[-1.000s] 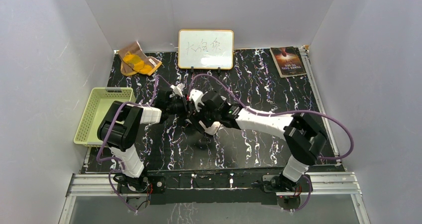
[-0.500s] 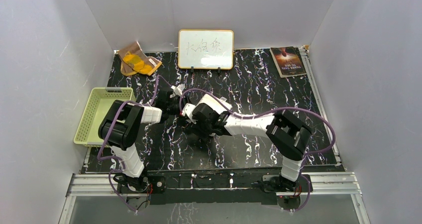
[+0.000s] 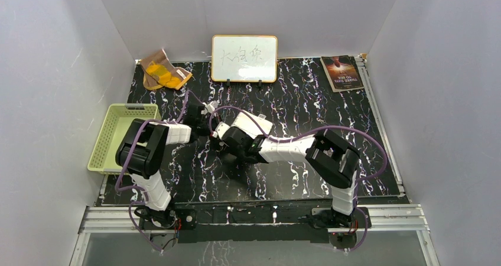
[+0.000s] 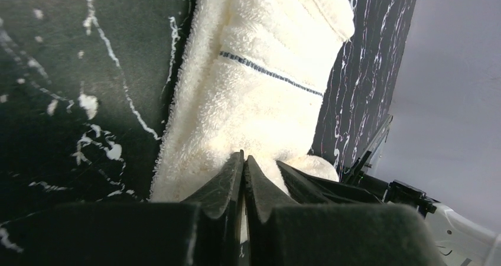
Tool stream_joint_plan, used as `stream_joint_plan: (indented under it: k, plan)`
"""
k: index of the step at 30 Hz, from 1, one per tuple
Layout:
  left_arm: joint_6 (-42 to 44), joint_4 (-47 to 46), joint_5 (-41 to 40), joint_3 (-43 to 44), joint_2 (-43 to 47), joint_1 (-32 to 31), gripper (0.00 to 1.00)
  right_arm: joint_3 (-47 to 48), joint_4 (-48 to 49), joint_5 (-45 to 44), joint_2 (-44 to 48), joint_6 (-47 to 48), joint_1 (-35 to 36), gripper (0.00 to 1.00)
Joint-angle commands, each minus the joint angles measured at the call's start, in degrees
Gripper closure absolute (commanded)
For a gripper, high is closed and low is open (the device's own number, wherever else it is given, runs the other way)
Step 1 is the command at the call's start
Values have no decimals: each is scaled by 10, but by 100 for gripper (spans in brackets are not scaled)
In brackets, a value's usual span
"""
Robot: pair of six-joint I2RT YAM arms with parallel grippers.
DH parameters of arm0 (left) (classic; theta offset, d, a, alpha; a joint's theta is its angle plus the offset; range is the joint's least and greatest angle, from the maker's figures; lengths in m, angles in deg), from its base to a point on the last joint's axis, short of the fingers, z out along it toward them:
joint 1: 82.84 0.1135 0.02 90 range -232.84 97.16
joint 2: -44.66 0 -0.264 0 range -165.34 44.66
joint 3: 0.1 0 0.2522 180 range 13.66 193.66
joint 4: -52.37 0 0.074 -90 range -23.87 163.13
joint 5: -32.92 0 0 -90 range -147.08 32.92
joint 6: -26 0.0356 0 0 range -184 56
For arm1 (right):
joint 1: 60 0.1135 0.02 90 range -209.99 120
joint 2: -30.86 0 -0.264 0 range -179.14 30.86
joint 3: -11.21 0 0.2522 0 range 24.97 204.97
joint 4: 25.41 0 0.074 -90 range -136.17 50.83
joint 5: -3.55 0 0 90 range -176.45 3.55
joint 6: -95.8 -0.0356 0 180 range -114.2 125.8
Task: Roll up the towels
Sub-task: Roll the towel at the center of the board.
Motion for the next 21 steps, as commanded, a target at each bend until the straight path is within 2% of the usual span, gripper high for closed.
stream_joint_plan:
  k: [1, 3, 9, 14, 21]
  plan:
    - [37, 119, -5, 27, 41, 35, 94, -3, -25, -26, -21, -27, -9, 76]
    - [48, 148, 5, 47, 68, 61, 89, -3, -29, 6, -20, -36, -13, 78]
    - [87, 241, -15, 100, 153, 118, 71, -2, -23, 198, 35, -68, -46, 82]
    - [107, 262, -6, 97, 182, 119, 68, 23, -27, 374, 59, -109, -110, 82]
    - [109, 255, 22, 69, 186, 118, 68, 49, -21, 553, 12, -190, -210, 84]
